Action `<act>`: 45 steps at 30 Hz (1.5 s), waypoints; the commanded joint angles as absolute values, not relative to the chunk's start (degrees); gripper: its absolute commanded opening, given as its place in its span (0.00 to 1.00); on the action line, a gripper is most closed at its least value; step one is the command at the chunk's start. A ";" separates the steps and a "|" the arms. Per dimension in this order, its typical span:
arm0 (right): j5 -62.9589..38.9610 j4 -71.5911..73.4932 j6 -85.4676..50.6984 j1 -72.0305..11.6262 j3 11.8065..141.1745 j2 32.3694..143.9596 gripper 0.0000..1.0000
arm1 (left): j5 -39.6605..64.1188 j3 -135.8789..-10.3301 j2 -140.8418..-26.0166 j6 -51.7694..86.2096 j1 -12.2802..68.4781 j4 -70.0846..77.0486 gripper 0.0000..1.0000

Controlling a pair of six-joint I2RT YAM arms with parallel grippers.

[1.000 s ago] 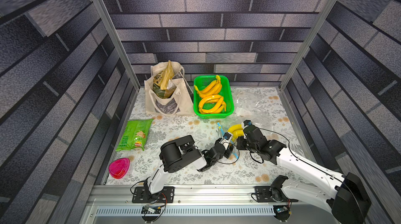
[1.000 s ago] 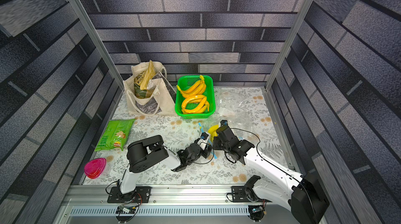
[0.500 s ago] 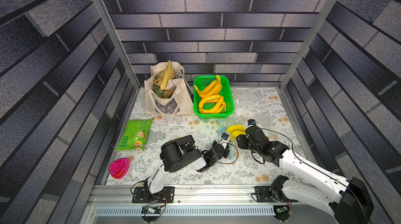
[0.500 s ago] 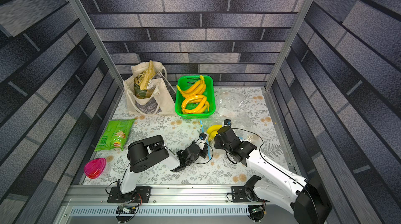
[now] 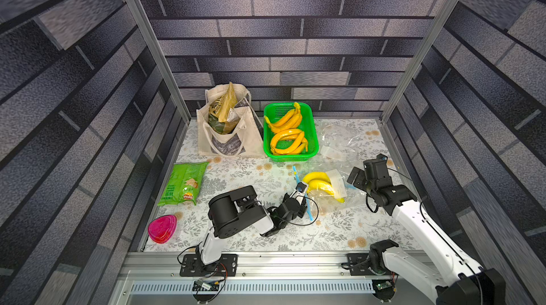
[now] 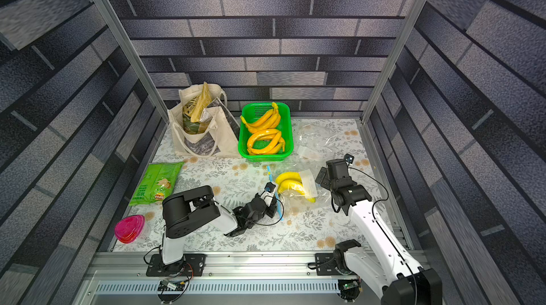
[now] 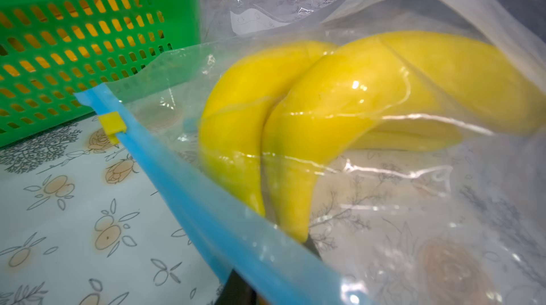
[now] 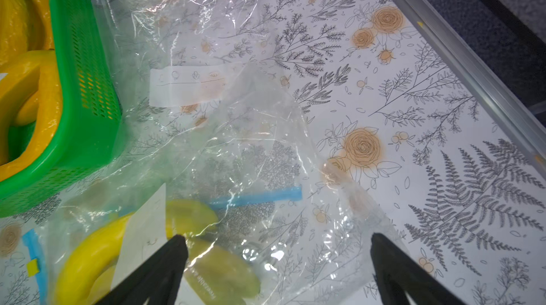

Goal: Open the zip-top bag and take out the banana
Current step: Pick up the banana from the zipper food storage bag.

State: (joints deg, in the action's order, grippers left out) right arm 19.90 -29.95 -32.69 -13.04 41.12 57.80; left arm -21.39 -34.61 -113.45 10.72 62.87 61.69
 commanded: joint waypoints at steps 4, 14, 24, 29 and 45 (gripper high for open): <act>10.81 -20.20 -32.81 -7.65 42.84 71.00 0.99 | -22.85 -32.98 -110.75 11.95 63.52 61.54 0.12; 12.99 -19.25 -33.09 -7.62 44.78 73.01 0.24 | -24.70 -29.35 -106.43 14.16 63.85 58.93 0.08; 17.62 -18.71 -37.37 -7.49 44.29 69.57 0.00 | -26.94 -26.54 -104.04 17.69 65.27 56.80 0.08; 22.92 -20.04 -38.56 -7.54 44.51 68.80 0.00 | -27.85 -24.94 -100.62 19.39 66.13 53.92 0.08; 32.20 -26.37 -38.59 -5.09 44.77 64.80 0.00 | -34.28 -18.72 -83.39 20.70 64.48 38.42 0.08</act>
State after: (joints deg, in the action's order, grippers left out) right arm 29.21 -23.38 -38.39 -6.20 43.99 65.65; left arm -30.96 -19.90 -87.42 19.62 65.36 42.65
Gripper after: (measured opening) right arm 0.047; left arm 0.246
